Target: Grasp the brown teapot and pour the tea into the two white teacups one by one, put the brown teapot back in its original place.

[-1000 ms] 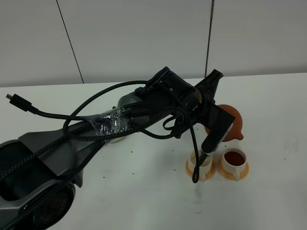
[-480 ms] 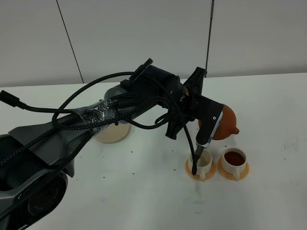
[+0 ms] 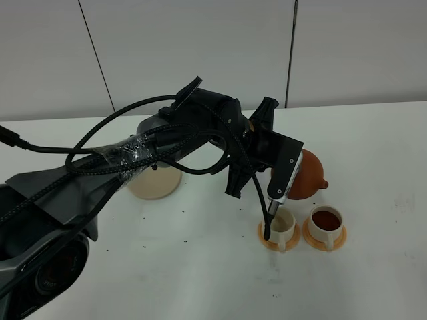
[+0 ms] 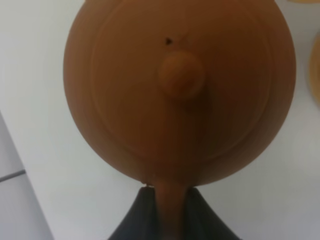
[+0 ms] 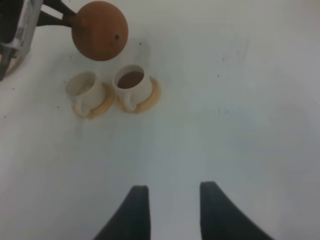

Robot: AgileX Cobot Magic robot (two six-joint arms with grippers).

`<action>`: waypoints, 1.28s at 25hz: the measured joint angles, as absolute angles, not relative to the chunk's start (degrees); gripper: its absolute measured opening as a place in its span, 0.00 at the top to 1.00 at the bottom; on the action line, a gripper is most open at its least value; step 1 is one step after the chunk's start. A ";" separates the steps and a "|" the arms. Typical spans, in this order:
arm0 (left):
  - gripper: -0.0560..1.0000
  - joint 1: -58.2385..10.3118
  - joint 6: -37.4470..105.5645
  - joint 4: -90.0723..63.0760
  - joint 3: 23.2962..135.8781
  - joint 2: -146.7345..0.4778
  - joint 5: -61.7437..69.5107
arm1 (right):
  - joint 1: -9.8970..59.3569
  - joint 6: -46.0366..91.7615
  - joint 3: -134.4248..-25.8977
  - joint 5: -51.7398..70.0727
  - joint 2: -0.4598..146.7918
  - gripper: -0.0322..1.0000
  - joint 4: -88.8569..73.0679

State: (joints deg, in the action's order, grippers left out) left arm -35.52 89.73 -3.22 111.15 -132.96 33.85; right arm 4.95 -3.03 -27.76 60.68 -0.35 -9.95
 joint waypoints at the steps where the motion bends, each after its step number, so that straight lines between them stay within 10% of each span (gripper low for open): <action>1: 0.79 -35.20 89.73 -3.85 111.15 -132.96 34.12 | 4.95 -3.03 -27.76 60.68 -0.35 0.73 -9.95; 32: 0.79 -33.07 88.70 -5.24 111.15 -134.80 34.88 | 4.95 -3.03 -27.76 60.68 -0.35 0.73 -9.95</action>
